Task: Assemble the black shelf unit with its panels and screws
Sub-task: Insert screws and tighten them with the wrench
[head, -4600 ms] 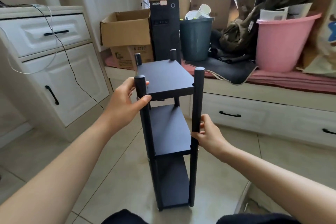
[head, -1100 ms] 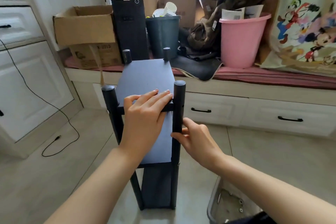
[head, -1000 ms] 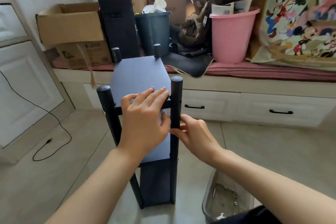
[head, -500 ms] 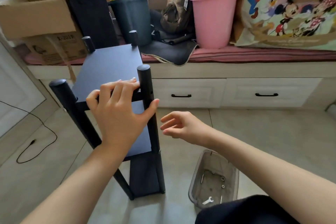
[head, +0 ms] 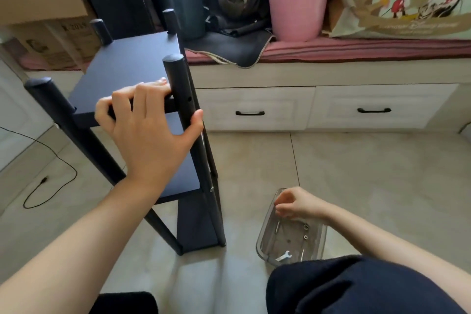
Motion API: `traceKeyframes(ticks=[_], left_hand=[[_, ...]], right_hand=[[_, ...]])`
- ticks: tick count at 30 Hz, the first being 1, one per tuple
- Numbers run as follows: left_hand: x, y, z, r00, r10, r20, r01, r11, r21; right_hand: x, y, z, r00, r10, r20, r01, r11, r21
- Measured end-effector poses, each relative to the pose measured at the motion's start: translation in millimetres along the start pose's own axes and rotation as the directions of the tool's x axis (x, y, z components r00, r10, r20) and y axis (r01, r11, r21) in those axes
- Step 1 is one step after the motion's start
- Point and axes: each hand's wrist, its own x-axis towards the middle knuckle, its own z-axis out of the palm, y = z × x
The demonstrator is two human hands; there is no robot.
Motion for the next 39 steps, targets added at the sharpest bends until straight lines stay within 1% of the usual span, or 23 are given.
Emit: traceKeyframes(ticks=[2, 6, 10, 11, 15, 20, 25, 31, 33, 37, 39], left_hand=[[-2.2, 1.7, 2.2, 1.0, -0.017, 0.012, 0.017, 0.999, 0.033], [-4.2, 7.1, 5.4, 0.998, -0.057, 0.027, 0.054, 0.995, 0.084], [-3.5, 8.7, 6.3, 0.998, -0.063, 0.015, 0.061, 0.992, 0.111], [-4.3, 9.4, 6.3, 0.998, -0.066, 0.019, 0.064, 0.992, 0.113], [-5.9, 9.9, 8.0, 0.998, -0.064, 0.01, 0.062, 0.991, 0.122], [-6.5, 7.8, 9.9, 0.998, -0.068, -0.003, 0.068, 0.988, 0.139], [-6.3, 12.3, 9.8, 0.998, -0.058, -0.005, 0.059, 0.991, 0.124], [-7.0, 14.3, 10.9, 0.999, -0.042, 0.026, 0.039, 0.992, 0.122], [-6.6, 15.1, 10.2, 0.999, -0.045, 0.024, 0.041, 0.992, 0.117], [-6.5, 15.1, 11.2, 0.999, -0.043, 0.03, 0.039, 0.992, 0.117], [-6.2, 14.9, 11.2, 0.999, -0.038, 0.031, 0.034, 0.993, 0.11]], right_hand=[[9.4, 24.1, 15.5, 0.999, 0.053, -0.004, -0.053, 0.998, 0.015], [29.2, 56.1, 43.3, 0.99, 0.137, 0.031, -0.132, 0.983, -0.131], [50.1, 77.7, 57.4, 0.975, 0.219, 0.022, -0.213, 0.962, -0.169], [54.8, 82.2, 59.1, 0.97, 0.241, 0.022, -0.235, 0.959, -0.158], [78.9, 102.2, 64.6, 0.934, 0.355, -0.025, -0.356, 0.935, -0.007], [111.0, 124.3, 78.5, 0.893, 0.433, -0.126, -0.432, 0.901, 0.033], [135.4, 133.7, 90.5, 0.89, 0.432, -0.147, -0.442, 0.896, -0.048], [149.7, 139.4, 105.7, 0.861, 0.466, -0.205, -0.482, 0.876, -0.031], [152.2, 138.3, 110.1, 0.873, 0.445, -0.199, -0.458, 0.889, -0.021], [157.9, 123.6, 122.5, 0.93, 0.349, -0.117, -0.358, 0.932, -0.061], [159.7, 113.3, 128.4, 0.943, 0.321, -0.085, -0.328, 0.942, -0.075]])
